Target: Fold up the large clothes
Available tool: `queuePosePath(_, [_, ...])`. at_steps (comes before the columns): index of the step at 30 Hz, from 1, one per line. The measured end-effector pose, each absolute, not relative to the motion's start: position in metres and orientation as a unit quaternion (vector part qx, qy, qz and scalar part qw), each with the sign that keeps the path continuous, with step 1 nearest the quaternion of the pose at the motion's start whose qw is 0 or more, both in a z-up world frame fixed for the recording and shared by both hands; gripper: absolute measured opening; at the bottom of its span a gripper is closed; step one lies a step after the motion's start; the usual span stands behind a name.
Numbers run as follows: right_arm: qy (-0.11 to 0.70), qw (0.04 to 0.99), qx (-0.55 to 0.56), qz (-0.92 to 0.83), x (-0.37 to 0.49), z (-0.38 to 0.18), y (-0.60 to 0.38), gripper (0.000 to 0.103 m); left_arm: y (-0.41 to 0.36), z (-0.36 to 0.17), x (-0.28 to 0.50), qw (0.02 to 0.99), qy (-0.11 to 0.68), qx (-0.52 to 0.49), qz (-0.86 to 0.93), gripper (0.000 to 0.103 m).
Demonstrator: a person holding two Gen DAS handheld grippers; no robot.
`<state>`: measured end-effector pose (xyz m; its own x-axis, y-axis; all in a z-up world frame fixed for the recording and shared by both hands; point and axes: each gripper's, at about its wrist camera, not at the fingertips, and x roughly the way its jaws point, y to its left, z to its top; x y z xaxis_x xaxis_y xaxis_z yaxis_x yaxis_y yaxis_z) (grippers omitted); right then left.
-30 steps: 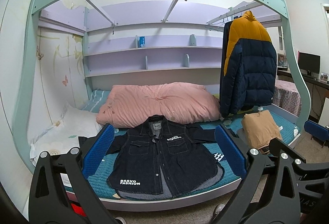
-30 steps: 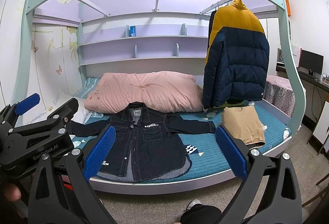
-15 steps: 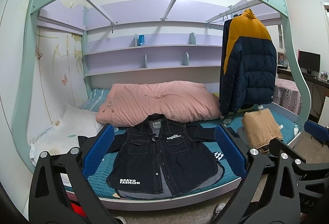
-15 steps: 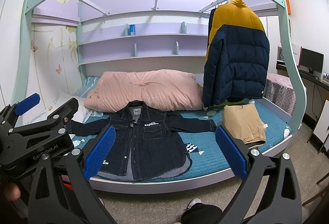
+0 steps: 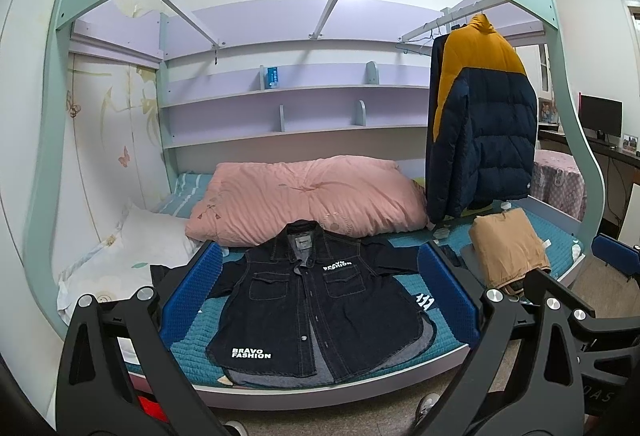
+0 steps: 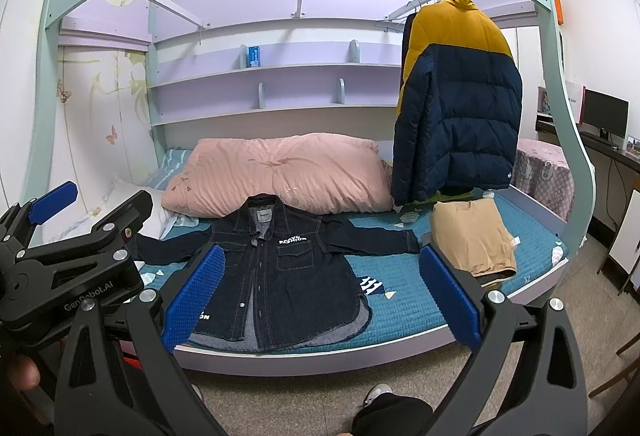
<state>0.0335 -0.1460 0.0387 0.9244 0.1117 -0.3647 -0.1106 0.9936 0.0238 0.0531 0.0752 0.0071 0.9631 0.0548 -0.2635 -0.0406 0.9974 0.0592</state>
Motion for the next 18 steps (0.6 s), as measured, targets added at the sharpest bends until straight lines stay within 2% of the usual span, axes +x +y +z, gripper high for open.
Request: queuePosePath(18, [0.188,0.981,0.003,0.058,0.0343,0.0383,-0.1516,0.094,0.0749,0.0063,0.0543,0.990,0.134,0.028,0.022,0.098])
